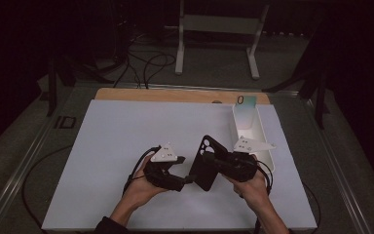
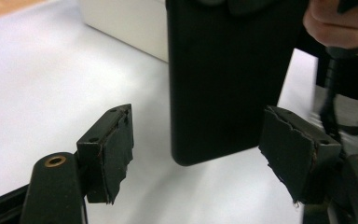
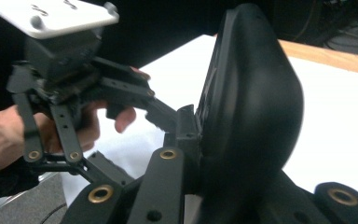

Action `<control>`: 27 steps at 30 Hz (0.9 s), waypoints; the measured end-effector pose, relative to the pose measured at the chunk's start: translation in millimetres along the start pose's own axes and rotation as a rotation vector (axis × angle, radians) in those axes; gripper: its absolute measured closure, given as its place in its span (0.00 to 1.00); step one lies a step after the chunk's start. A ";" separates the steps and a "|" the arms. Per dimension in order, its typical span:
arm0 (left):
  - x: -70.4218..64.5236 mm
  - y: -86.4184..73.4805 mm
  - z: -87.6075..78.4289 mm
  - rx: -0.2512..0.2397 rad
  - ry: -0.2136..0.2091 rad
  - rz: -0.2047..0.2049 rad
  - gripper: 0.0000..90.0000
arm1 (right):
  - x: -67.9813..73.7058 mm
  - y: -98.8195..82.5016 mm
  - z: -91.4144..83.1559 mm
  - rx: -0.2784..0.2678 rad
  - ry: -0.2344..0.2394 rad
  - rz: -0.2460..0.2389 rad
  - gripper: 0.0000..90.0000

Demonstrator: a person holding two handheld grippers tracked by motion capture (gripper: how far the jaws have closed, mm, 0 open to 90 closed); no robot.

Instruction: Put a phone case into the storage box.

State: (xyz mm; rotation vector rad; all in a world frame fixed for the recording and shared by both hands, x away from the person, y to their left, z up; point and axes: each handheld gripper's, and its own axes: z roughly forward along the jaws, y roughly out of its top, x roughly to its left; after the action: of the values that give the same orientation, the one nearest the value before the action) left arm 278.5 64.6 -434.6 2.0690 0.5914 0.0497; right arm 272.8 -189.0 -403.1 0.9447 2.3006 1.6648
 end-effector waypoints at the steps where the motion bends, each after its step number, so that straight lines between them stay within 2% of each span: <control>1: 0.5 -0.1 1.4 0.007 -0.023 -0.005 0.28 | 0.7 0.9 -0.9 -0.003 0.010 -0.006 0.95; 3: 0.5 -0.6 4.8 0.017 -0.062 -0.006 0.28 | 2.7 2.4 -1.8 -0.013 0.031 -0.018 0.95; 5: 0.3 -1.0 7.5 0.028 -0.073 -0.002 0.27 | 3.8 3.0 -2.2 -0.019 0.043 -0.024 0.95; 7: -0.4 -1.8 11.1 0.036 -0.101 0.001 0.27 | 7.5 4.5 -3.1 -0.031 0.075 -0.051 0.95; 9: -0.4 -1.8 11.1 0.036 -0.101 0.001 0.27 | 8.8 4.8 -3.4 -0.037 0.085 -0.060 0.95; 10: -0.7 -2.4 12.8 0.036 -0.123 0.004 0.27 | 8.8 4.8 -3.4 -0.037 0.085 -0.060 0.95; 12: -0.7 -2.4 13.3 0.027 -0.138 0.009 0.32 | 11.1 5.7 -3.8 -0.045 0.119 -0.062 0.95; 19: 1.0 -1.9 11.2 -0.015 -0.206 0.003 0.44 | 9.3 3.6 -2.6 -0.055 0.165 -0.053 0.95; 24: -0.4 -3.2 10.2 -0.011 -0.211 0.028 0.51 | 7.3 1.8 -2.5 -0.054 0.189 -0.054 0.95; 27: 0.7 -6.1 7.6 -0.027 -0.222 0.041 0.61 | 4.3 1.0 -4.2 -0.045 0.205 -0.066 0.94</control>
State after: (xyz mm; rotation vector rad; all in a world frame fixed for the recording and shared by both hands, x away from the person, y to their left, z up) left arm 278.7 61.5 -443.9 2.0270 0.4101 -0.1457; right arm 267.9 -189.7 -399.6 0.7104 2.3799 1.8555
